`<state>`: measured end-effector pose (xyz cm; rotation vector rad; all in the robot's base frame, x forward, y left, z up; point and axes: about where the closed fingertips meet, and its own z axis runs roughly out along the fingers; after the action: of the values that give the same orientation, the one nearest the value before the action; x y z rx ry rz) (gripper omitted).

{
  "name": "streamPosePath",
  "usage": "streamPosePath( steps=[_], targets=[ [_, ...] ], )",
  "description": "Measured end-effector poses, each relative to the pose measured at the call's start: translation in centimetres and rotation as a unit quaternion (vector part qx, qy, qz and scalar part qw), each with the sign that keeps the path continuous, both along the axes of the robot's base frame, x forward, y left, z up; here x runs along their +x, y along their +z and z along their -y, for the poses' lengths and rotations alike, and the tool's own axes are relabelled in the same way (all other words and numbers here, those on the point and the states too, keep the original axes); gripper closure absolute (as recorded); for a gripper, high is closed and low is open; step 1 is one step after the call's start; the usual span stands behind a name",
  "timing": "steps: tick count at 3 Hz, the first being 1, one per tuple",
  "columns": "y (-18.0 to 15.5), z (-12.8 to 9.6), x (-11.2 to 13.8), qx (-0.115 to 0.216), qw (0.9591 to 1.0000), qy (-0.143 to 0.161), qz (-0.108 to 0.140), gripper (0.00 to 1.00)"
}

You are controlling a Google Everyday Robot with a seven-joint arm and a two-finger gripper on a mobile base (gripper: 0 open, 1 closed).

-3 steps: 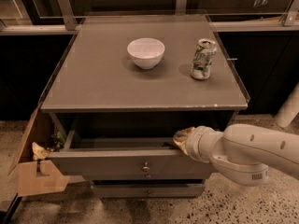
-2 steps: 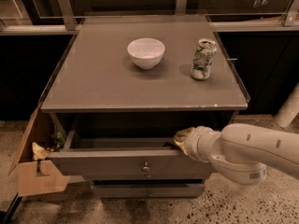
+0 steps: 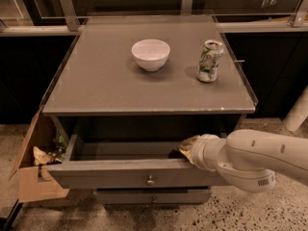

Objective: Open top drawer

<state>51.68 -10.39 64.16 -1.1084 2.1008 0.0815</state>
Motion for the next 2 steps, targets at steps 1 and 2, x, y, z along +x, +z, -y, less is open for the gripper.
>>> streamPosePath(
  steps=[1, 2],
  targets=[
    [0.1, 0.0, 0.0, 0.000, 1.0000, 0.000, 0.000, 1.00],
    [-0.2, 0.4, -2.1, 0.003, 1.0000, 0.005, -0.008, 1.00]
  ],
)
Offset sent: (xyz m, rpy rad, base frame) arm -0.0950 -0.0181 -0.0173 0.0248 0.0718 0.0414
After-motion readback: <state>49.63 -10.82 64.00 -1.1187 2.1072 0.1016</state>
